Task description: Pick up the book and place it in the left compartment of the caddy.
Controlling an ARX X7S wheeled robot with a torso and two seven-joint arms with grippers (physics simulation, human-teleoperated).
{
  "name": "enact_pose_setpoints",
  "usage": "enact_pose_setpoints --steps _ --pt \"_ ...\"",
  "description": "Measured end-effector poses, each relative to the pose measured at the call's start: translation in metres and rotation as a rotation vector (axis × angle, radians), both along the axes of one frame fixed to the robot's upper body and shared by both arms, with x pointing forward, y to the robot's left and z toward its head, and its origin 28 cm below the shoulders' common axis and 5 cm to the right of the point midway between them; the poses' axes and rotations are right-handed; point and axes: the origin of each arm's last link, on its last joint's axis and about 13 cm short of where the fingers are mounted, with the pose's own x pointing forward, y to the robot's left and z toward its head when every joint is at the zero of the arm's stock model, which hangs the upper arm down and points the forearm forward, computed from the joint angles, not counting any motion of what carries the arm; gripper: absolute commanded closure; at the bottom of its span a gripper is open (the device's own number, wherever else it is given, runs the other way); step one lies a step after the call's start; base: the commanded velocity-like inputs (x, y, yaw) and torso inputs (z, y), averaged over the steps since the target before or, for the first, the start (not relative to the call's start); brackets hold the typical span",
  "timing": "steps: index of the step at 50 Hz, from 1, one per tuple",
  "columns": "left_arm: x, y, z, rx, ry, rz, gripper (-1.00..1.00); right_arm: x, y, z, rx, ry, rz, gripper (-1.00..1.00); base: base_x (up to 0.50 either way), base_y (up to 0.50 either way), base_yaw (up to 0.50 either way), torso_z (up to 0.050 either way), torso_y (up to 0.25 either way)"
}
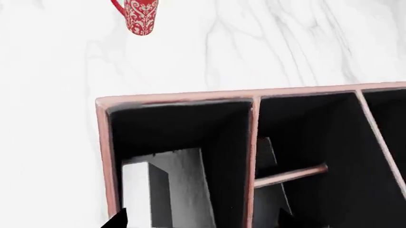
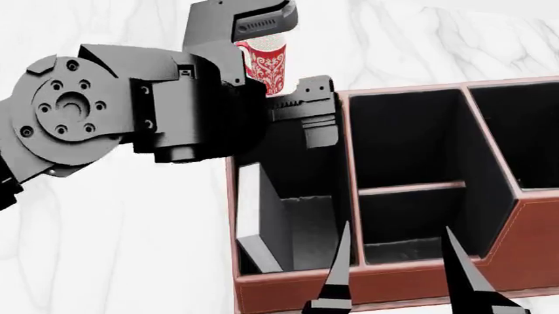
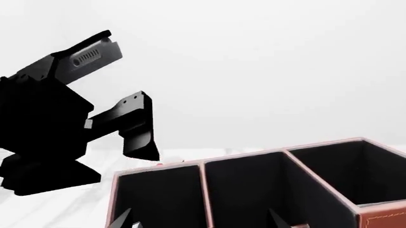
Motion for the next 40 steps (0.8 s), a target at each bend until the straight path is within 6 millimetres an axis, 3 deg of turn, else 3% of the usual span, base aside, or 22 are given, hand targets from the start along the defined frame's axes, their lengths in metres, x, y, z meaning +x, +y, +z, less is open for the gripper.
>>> enact_pose_setpoints --steps 16,28,40 --pt "-0.043 0.013 -0.013 0.024 -0.360 -0.086 -1.00 0.000 0.003 -0.001 -0.003 0.002 0.010 -1.00 0.00 0.00 0.00 0.000 0.000" --pt "-0.064 0.042 -0.046 0.090 -0.621 -0.011 -1.00 0.000 0.004 -0.001 -0.006 0.005 0.015 -1.00 0.00 0.00 0.00 0.000 0.000" --pt "-0.082 0.074 -0.084 0.118 -0.732 0.120 -1.00 -0.001 0.005 -0.001 -0.012 0.004 0.020 -1.00 0.00 0.00 0.00 0.000 0.000"
